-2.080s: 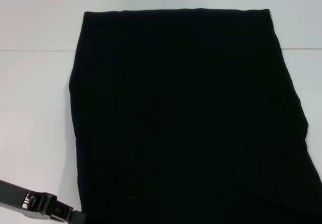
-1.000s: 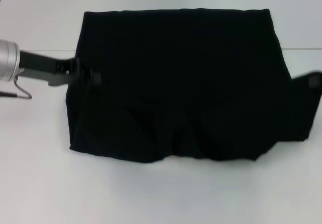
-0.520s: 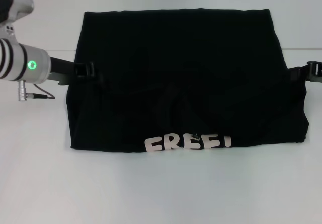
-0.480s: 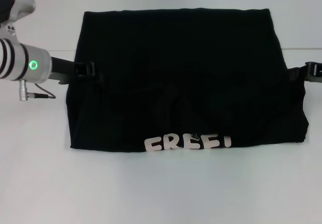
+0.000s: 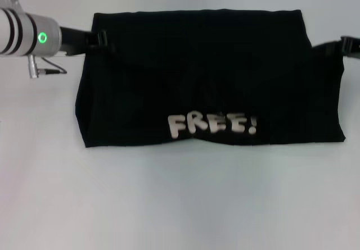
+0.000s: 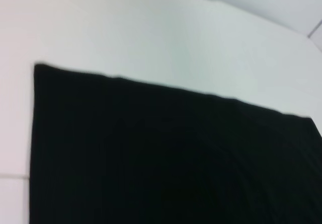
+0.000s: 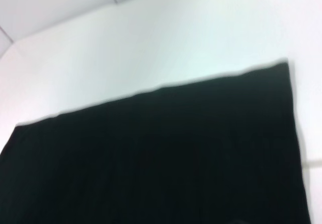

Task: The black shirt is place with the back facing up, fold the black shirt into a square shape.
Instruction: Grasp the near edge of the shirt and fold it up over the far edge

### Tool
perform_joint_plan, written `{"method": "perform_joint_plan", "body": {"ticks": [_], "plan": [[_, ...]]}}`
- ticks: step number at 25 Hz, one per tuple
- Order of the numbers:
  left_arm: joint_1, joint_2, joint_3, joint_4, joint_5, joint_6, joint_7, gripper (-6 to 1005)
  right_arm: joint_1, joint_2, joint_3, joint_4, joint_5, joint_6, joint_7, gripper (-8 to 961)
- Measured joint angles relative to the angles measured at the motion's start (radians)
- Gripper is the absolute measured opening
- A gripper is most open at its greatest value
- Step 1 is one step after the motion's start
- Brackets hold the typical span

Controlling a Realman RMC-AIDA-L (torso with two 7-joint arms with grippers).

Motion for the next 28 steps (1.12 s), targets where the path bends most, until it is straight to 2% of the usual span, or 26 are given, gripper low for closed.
{"method": "perform_joint_plan", "body": {"ticks": [4, 8, 12, 18, 24, 28], "plan": [[-0.01, -0.005, 0.014, -0.047, 0.008, -0.075, -0.002, 92, 0.022, 0.021, -0.033, 0.058, 0.0, 0.119, -0.02, 72], [-0.003, -0.019, 0.054, -0.089, 0.008, -0.171, 0.003, 93, 0.033, 0.054, -0.08, 0.115, 0.001, 0.28, -0.032, 72], [0.0, -0.032, 0.06, -0.096, 0.009, -0.223, 0.023, 94, 0.039, 0.075, -0.101, 0.121, 0.002, 0.352, -0.033, 73], [0.001, -0.035, 0.049, -0.056, 0.0, -0.24, 0.014, 96, 0.046, 0.068, -0.099, 0.104, 0.014, 0.347, -0.025, 73], [0.006, -0.053, 0.056, -0.067, 0.002, -0.284, 0.023, 98, 0.049, 0.074, -0.109, 0.119, 0.014, 0.39, -0.034, 74], [0.01, -0.056, 0.105, -0.098, 0.005, -0.308, 0.037, 99, 0.049, 0.079, -0.116, 0.138, 0.01, 0.423, -0.038, 74]]}}
